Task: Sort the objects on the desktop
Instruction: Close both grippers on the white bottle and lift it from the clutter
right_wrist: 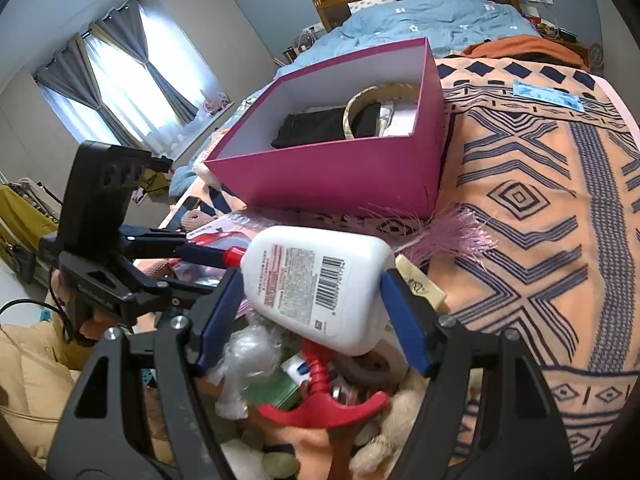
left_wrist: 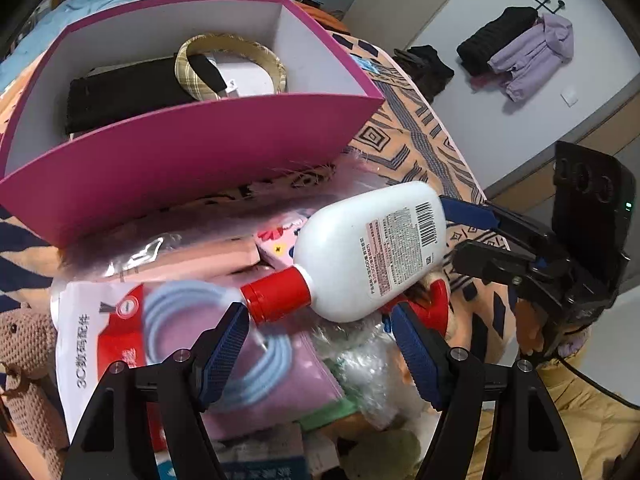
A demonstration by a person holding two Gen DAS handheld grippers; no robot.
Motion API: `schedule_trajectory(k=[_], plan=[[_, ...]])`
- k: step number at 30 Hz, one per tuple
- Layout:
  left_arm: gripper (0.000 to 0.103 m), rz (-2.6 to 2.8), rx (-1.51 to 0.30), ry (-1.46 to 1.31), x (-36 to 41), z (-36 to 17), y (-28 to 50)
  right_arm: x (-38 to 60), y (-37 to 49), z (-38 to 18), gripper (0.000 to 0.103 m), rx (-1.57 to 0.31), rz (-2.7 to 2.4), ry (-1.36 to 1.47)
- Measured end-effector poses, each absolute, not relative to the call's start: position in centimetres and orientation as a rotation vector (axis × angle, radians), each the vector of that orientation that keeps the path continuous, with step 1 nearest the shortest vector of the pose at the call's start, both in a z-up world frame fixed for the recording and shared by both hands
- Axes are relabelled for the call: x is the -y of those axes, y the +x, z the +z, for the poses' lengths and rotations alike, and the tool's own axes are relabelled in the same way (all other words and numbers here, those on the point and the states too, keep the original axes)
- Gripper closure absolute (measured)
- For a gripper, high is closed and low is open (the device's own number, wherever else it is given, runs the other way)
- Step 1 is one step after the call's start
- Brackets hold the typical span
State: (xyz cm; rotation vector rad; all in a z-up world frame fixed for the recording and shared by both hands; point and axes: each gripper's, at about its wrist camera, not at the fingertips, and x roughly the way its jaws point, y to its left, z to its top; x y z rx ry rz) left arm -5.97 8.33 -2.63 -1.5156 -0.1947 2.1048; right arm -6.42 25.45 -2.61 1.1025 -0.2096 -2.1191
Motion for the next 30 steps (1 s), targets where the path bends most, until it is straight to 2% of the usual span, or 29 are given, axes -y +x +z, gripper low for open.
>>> schedule_trajectory(k=[8, 13, 16, 22, 30], plan=[[0.036, 2.104, 0.212, -1.536, -8.2, -3.5, -6.8, -25.4, -7.2, -4.4, 0.032, 0.230, -2.096, 1.158], [0.036, 2.134, 0.211, -1.516, -8.1, -3.2, -6.8, -25.7, -7.4, -4.6, 0.048, 0.225, -2.124, 1.169], [0.036, 2.167, 0.197, -1.512, -8.0, -3.2, -6.6, -25.7, -7.3, -5.2, 0.052, 0.226, -2.119, 1.185], [0.036, 2.234, 0.128, -1.508, -8.0, -2.9, -5.9, -25.3, -7.5, -5.7, 0.054, 0.232, -2.112, 1.182], [0.037, 2.210, 0.144, -1.504, -7.9, -3.1, -6.3, -25.2, -8.2, -5.2, 0.054, 0.242, -2.116, 1.167]])
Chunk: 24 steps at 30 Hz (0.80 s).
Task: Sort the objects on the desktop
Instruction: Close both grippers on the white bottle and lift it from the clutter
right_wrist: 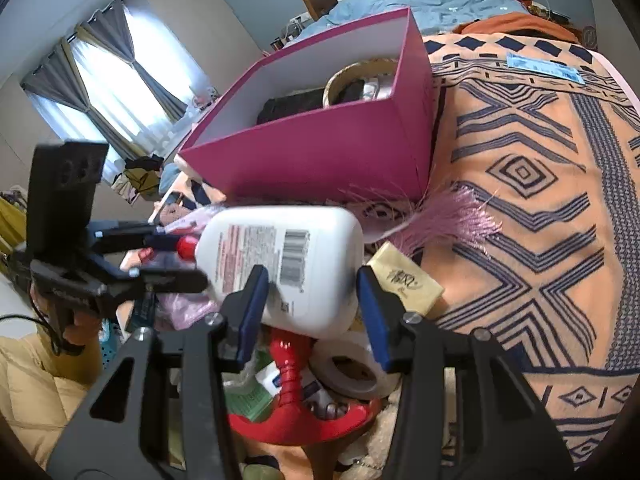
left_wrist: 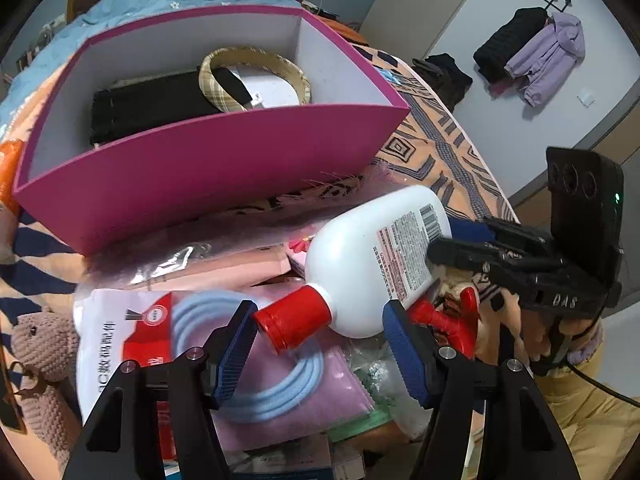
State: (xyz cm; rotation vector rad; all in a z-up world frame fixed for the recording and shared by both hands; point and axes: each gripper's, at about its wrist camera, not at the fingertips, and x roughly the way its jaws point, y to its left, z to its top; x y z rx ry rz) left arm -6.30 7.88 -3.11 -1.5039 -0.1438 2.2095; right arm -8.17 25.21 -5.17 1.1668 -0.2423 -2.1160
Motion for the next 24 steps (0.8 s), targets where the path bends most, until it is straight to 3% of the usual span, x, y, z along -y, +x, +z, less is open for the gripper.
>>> schedule_trajectory(k=[9, 17, 20, 24], plan=[[0.037, 2.220, 0.188, -1.512, -7.3, -3.4, -6.5, -24.5, -8.9, -5.5, 0.056, 0.206, -2.097, 1.172], [0.038, 2.361, 0.088, -1.511, -6.9, -2.3, -4.8, -24.6, -8.8, -5.9, 0.057, 0.238, -2.117, 1.179], [0.064, 2.331, 0.120, -1.527, -7.0, -2.3, -4.7, -24.6, -8.7, -5.9, 0.057, 0.248, -2.122, 1.181], [0.071, 2.347, 0.106, -1.541, -6.9, -2.5, -4.6, -24.6, -8.8, -6.0, 0.056, 0.257, -2.125, 1.183]])
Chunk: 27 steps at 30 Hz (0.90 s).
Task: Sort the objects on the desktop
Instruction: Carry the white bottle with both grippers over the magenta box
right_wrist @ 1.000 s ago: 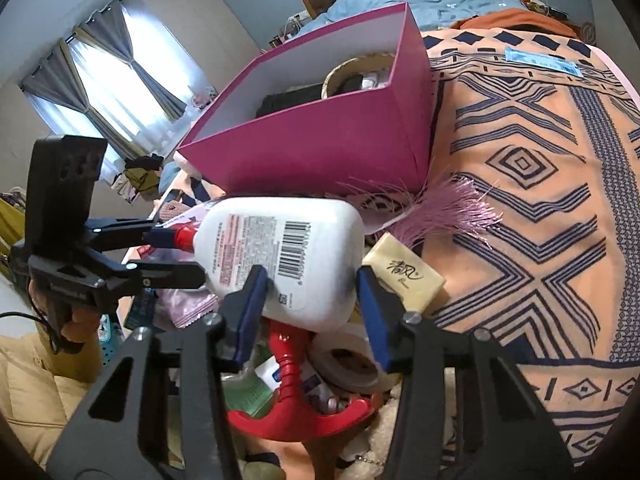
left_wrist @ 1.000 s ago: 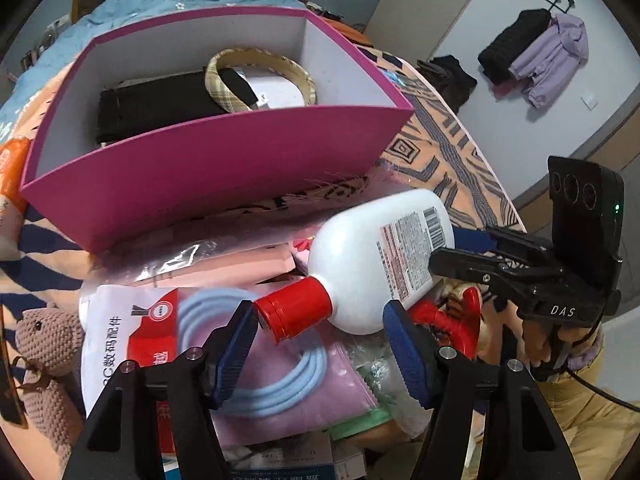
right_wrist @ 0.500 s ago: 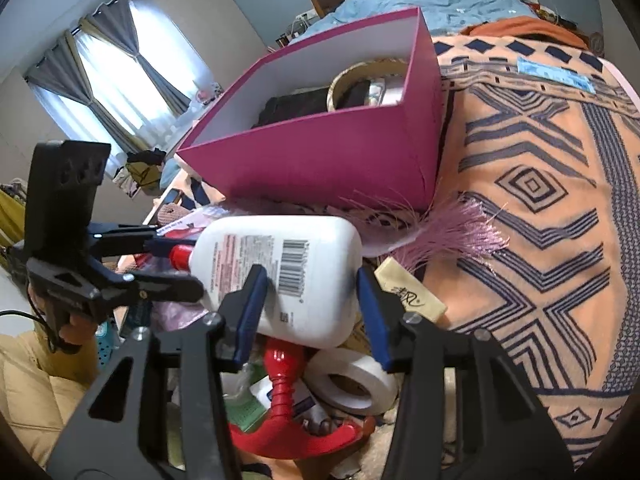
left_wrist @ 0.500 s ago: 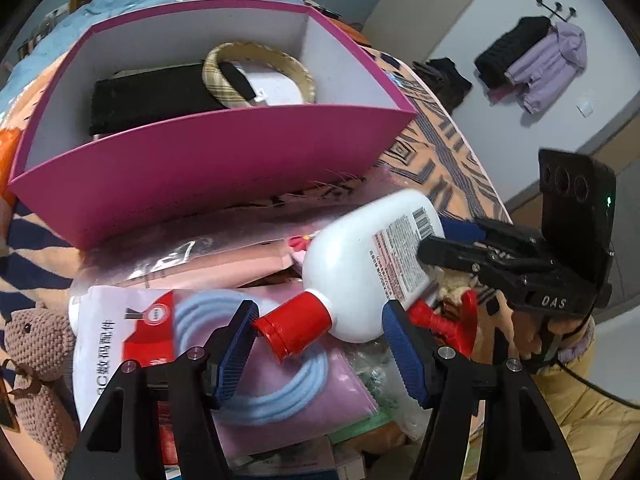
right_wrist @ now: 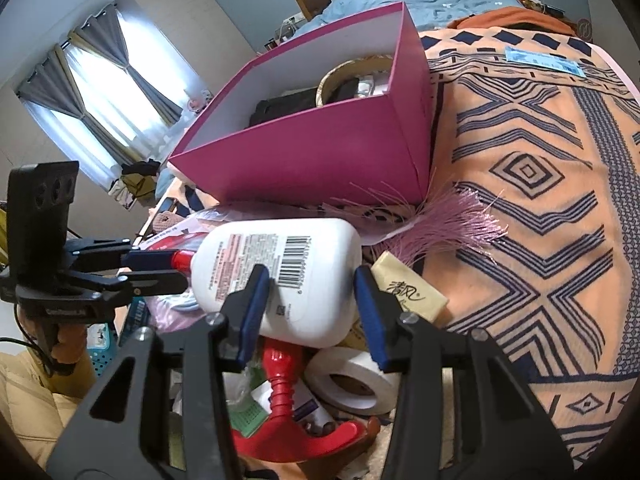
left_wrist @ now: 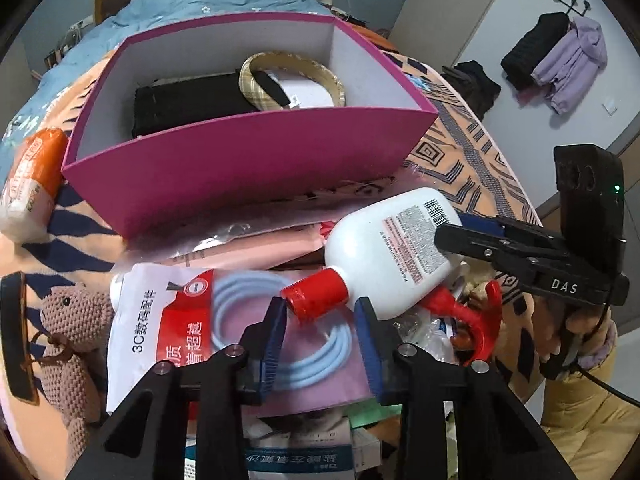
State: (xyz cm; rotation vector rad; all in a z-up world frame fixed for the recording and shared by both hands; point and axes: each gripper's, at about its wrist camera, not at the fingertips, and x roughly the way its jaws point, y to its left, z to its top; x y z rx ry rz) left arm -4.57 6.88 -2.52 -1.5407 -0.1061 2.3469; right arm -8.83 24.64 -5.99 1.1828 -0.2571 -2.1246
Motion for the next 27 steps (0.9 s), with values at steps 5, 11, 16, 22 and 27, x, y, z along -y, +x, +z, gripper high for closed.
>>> schedule_trajectory(k=[5, 11, 16, 22, 27], plan=[[0.075, 2.372, 0.132, -1.543, -6.4, -2.7, -4.7, -24.2, -8.6, -6.0, 0.052, 0.222, -2.109, 1.186], [0.073, 2.420, 0.116, -1.519, -6.9, -2.2, -4.7, -24.4, -8.3, -5.9, 0.053, 0.232, -2.135, 1.170], [0.072, 2.445, 0.153, -1.484, -6.8, -1.6, -5.0, -24.3, -7.4, -4.5, 0.054, 0.194, -2.215, 1.116], [0.073, 2.468, 0.200, -1.429, -6.7, -0.4, -5.3, -24.2, -6.9, -2.3, 0.054, 0.148, -2.307, 1.028], [0.073, 2.479, 0.201, -1.408, -6.9, 0.1, -5.7, -24.4, -7.1, -1.8, 0.055, 0.162, -2.330, 1.006]])
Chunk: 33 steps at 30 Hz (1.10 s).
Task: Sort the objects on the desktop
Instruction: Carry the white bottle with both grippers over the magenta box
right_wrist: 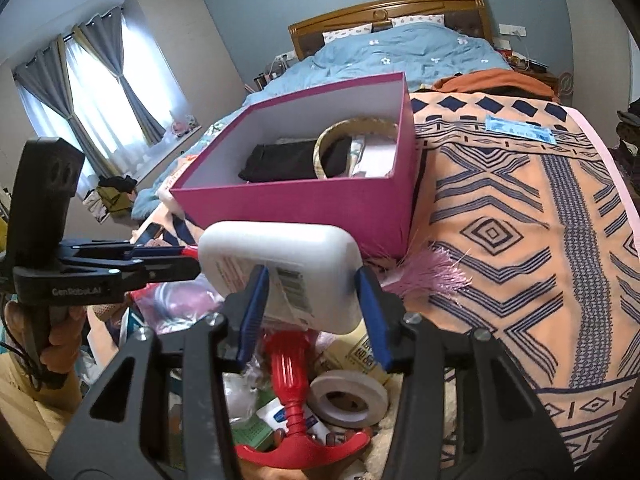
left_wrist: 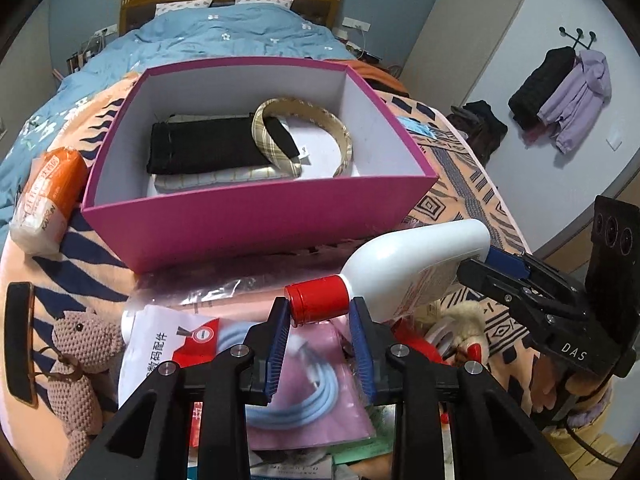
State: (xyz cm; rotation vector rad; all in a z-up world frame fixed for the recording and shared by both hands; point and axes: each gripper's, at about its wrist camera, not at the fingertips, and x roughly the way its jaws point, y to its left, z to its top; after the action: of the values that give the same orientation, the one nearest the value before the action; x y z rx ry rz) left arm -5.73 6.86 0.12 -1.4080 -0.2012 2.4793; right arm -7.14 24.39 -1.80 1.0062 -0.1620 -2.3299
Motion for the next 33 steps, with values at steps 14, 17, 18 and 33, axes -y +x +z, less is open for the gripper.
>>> schedule_trajectory(k=[14, 17, 18, 33], plan=[[0.074, 2.516, 0.225, -1.355, -6.2, 1.4, -7.0, -23.9, -7.9, -0.5, 0.055, 0.166, -2.338, 0.962], [0.074, 2.520, 0.224, -1.349, -6.2, 1.5, -7.2, -23.9, -8.1, -0.4, 0.055, 0.170, -2.337, 0.960], [0.074, 2.521, 0.222, -1.348, -6.2, 1.5, -7.3, -23.9, -8.1, -0.4, 0.055, 0.168, -2.338, 0.959], [0.074, 2.543, 0.214, -1.332, -5.8, 1.8, -8.1, -23.5, -8.8, 0.3, 0.055, 0.157, -2.343, 0.940]])
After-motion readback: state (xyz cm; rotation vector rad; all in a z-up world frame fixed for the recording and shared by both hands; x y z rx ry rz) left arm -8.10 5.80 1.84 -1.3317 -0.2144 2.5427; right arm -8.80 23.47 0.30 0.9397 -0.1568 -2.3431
